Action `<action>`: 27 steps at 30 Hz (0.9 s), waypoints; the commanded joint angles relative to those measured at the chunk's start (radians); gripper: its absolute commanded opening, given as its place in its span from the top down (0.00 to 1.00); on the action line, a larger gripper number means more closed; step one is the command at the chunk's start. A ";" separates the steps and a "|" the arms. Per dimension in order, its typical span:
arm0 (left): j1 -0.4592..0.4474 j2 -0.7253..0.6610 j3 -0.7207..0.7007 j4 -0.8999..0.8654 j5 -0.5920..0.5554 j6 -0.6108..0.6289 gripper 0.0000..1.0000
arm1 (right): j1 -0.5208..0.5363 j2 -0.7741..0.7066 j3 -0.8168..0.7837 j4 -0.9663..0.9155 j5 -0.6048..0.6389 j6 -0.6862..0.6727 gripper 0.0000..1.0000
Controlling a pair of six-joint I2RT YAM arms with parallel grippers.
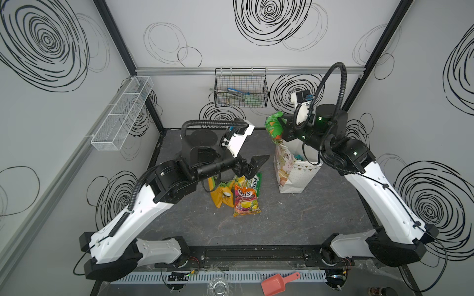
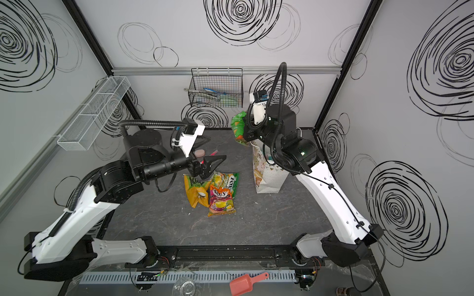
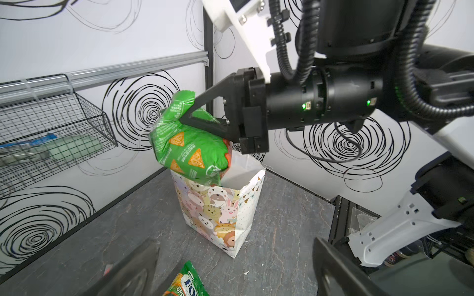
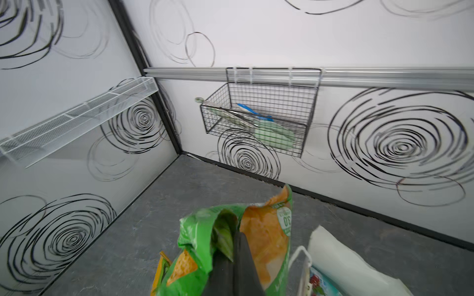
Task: Take the snacks out of the paper bag
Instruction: Pick up the snack from the paper bag, then place the snack at the center of the table.
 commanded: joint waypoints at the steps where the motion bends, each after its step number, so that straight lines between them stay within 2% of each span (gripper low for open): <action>1: -0.004 -0.090 -0.073 0.048 -0.066 0.009 0.04 | 0.105 0.027 0.044 0.040 0.073 -0.110 1.00; 7: -0.001 -0.230 -0.174 -0.018 -0.187 -0.020 0.04 | 0.234 0.174 0.089 -0.061 0.203 -0.208 1.00; 12: 0.012 -0.321 -0.299 -0.072 -0.285 -0.049 0.04 | 0.248 0.267 0.037 -0.095 0.186 -0.148 1.00; 16: 0.045 -0.384 -0.418 -0.086 -0.324 -0.067 0.04 | 0.247 0.295 -0.072 -0.062 0.187 -0.086 1.00; 21: 0.139 -0.435 -0.534 -0.075 -0.252 -0.090 0.04 | 0.224 0.302 -0.239 -0.024 0.190 -0.033 1.00; 27: 0.318 -0.444 -0.619 -0.056 -0.085 -0.101 0.04 | 0.150 0.301 -0.400 -0.029 0.186 0.101 1.00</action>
